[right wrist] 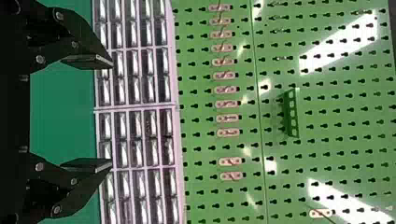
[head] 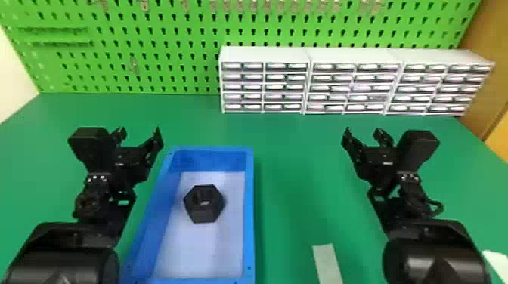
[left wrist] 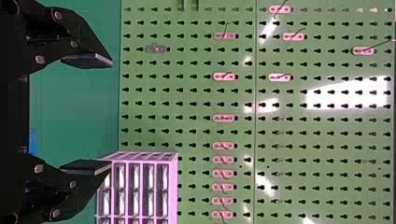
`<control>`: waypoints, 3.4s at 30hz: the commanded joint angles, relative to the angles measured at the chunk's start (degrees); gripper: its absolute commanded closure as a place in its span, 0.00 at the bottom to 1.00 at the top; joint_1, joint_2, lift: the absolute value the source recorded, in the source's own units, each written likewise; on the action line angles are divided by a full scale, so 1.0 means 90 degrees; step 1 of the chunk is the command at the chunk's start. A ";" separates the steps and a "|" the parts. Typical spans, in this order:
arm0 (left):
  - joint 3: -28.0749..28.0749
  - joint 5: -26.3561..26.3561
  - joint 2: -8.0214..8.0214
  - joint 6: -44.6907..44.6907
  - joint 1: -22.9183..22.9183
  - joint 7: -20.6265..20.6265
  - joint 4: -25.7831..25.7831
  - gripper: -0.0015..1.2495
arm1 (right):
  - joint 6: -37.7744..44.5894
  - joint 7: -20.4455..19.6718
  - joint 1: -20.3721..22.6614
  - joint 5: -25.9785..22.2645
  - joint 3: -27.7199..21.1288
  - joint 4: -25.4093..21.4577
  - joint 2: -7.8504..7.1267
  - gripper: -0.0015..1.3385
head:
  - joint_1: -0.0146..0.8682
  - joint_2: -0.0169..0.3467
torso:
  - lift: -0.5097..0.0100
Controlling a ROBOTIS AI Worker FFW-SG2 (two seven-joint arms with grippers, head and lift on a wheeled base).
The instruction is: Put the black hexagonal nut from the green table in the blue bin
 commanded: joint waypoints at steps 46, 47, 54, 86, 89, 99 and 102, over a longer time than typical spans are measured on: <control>-0.0025 0.0030 0.0000 0.0000 0.0010 0.0000 0.0000 0.38 | 0.0156 0.0000 0.0010 -0.0048 0.0077 0.0000 -0.0069 0.38 | 0.79 0.19 | 0.79; -0.0025 0.0030 0.0000 0.0000 0.0010 0.0000 0.0000 0.38 | 0.0166 0.0000 0.0010 -0.0058 0.0077 0.0000 -0.0069 0.38 | 0.79 0.19 | 0.79; -0.0035 0.0020 0.0000 0.0000 0.0010 0.0000 0.0000 0.38 | 0.0175 0.0000 0.0000 -0.0058 0.0087 0.0000 -0.0069 0.38 | 0.79 0.19 | 0.79; -0.0016 0.0040 0.0000 0.0000 0.0020 0.0000 0.0010 0.39 | 0.0224 0.0000 0.0000 -0.0077 0.0077 0.0000 -0.0059 0.38 | 0.79 0.19 | 0.79; -0.0016 0.0040 0.0000 0.0000 0.0020 0.0000 0.0000 0.39 | 0.0224 0.0000 0.0000 -0.0077 0.0067 0.0000 -0.0059 0.38 | 0.79 0.19 | 0.79; -0.0016 0.0020 0.0000 0.0000 0.0029 0.0000 0.0010 0.39 | 0.0224 0.0000 0.0000 -0.0077 0.0077 0.0000 -0.0059 0.38 | 0.79 0.19 | 0.79; 0.0004 0.0020 0.0000 0.0010 0.0029 0.0000 0.0010 0.39 | 0.0224 0.0000 0.0000 -0.0077 0.0077 0.0000 -0.0059 0.38 | 0.79 0.19 | 0.79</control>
